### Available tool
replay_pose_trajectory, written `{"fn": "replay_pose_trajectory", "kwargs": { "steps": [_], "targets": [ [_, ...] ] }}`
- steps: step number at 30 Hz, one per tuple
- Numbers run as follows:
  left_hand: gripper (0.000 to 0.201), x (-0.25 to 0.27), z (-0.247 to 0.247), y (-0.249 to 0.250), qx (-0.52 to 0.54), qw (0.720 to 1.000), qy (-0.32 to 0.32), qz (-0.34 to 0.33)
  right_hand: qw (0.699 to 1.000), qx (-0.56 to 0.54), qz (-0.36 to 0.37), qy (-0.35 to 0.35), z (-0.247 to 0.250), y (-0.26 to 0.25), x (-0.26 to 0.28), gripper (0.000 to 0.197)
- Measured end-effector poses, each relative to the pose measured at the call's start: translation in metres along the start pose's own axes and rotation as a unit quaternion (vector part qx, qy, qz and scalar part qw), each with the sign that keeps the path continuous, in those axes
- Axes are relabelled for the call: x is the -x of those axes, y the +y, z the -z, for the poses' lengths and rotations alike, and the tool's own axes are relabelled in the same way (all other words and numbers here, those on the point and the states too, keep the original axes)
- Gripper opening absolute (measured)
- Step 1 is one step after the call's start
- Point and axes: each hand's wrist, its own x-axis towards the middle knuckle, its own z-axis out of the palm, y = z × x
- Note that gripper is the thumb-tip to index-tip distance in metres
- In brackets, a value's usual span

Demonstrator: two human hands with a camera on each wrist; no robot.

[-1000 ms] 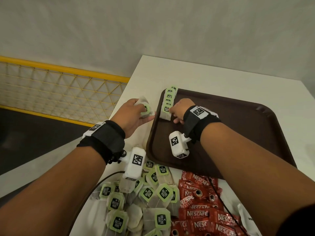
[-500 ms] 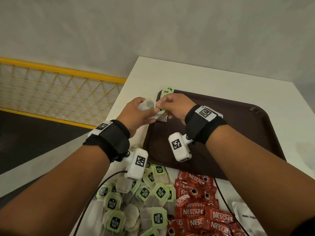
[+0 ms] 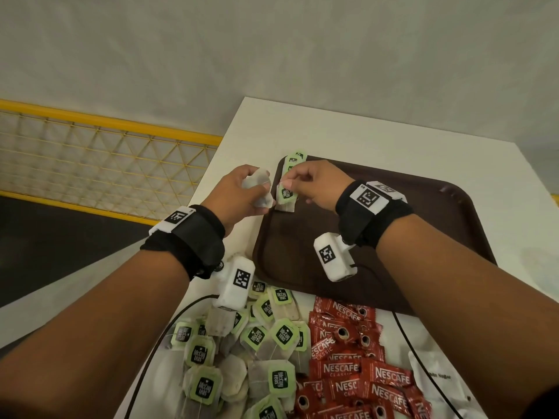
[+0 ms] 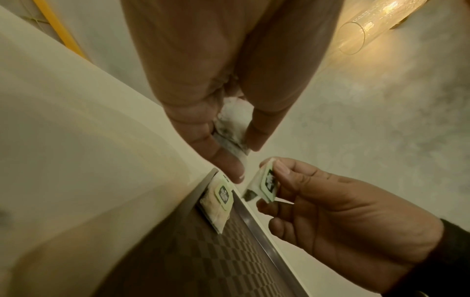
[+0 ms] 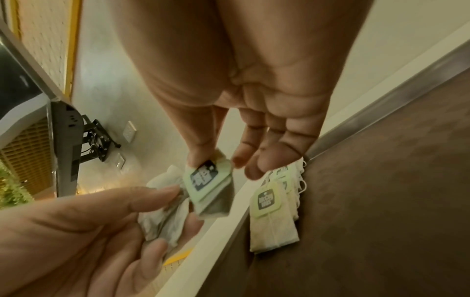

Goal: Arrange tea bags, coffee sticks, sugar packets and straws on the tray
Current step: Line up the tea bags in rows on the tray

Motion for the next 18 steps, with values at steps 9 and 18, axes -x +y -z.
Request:
{"fn": "replay_pose_trajectory", "kwargs": {
  "steps": [9,18],
  "targets": [
    [0.022,0.002,0.007,0.003,-0.014,1.000,-0.018,0.012,0.994,-0.081,-0.001,-0.079,0.008,-0.016,0.006,0.022],
    [0.037,0.012,-0.002,0.007,-0.002,0.994,-0.103,0.023,0.993,-0.084,0.042,-0.072,0.015,-0.027,0.008,0.016]
  ]
}}
